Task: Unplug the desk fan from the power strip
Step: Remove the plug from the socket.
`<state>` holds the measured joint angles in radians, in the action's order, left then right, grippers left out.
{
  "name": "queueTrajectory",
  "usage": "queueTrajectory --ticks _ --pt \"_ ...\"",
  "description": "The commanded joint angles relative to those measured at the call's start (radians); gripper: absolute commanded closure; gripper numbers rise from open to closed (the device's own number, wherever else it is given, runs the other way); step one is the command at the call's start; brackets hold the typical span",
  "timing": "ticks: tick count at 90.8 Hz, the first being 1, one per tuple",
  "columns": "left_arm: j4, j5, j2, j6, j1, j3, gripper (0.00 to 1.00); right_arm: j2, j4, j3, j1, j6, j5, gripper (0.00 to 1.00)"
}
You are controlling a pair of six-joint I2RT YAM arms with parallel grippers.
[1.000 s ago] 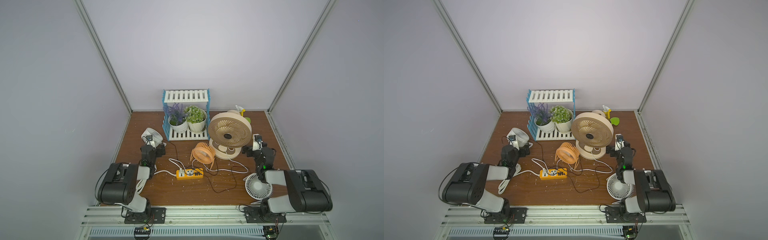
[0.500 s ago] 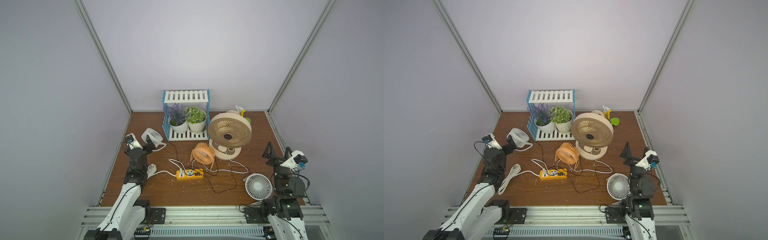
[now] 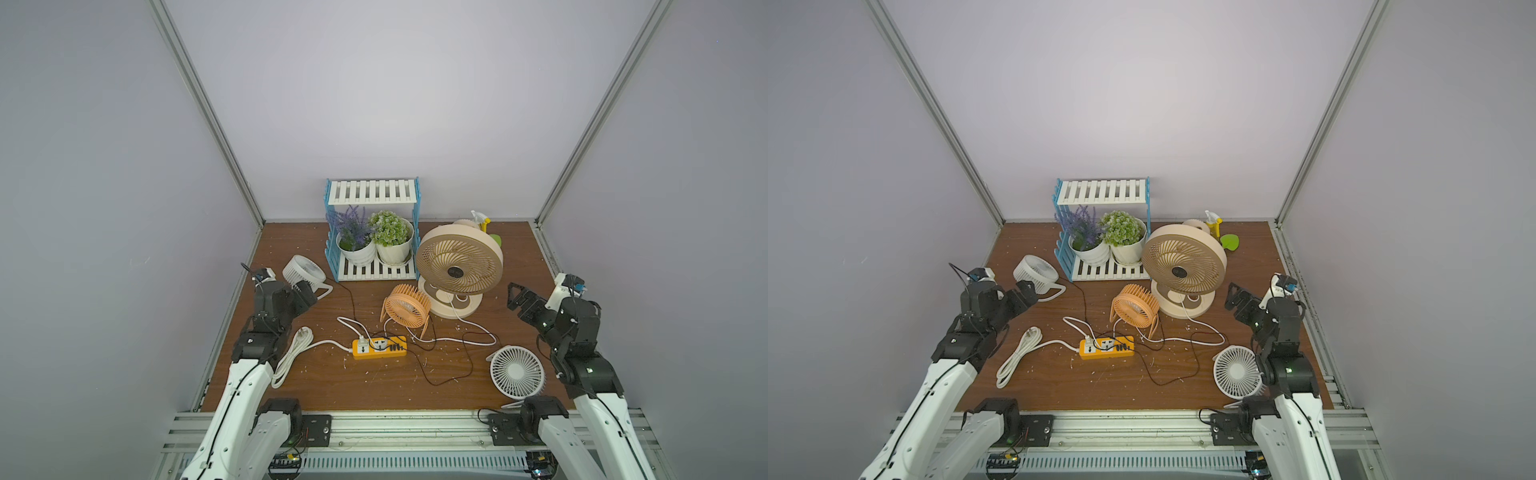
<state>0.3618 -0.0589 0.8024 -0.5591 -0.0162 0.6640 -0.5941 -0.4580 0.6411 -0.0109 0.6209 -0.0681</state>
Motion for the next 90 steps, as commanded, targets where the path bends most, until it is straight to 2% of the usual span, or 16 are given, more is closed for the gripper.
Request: queueTrajectory --ticks 1,12,25,40,54,65,76,90 --pt "0.123 0.099 -0.027 -0.045 -0.033 0.036 0.01 -0.024 -0.072 0.050 -0.001 -0.026 -0.090 0.01" --pt "0.185 0.112 -0.049 0.032 -0.112 0.082 0.01 -0.040 -0.080 0.079 -0.001 -0.065 -0.114 0.01" --pt "0.225 0.286 -0.087 0.208 -0.135 0.150 0.01 -0.043 -0.042 0.068 -0.001 -0.058 -0.142 0.01" --pt "0.336 0.410 -0.108 0.466 -0.135 0.226 0.01 -0.063 -0.026 0.080 -0.001 -0.059 -0.167 0.01" --pt "0.365 0.530 -0.181 0.647 -0.134 0.197 0.01 -0.098 -0.076 0.196 -0.001 -0.204 -0.190 0.01" --pt "0.366 0.567 -0.237 0.708 -0.134 0.177 0.01 -0.165 -0.165 0.350 -0.016 -0.317 -0.225 0.01" --pt "0.363 0.568 -0.253 0.695 -0.134 0.187 0.01 -0.279 -0.324 0.514 -0.117 -0.368 -0.161 0.01" --pt "0.364 0.585 -0.268 0.661 -0.135 0.215 0.01 -0.403 -0.479 0.659 -0.365 -0.419 -0.033 0.01"
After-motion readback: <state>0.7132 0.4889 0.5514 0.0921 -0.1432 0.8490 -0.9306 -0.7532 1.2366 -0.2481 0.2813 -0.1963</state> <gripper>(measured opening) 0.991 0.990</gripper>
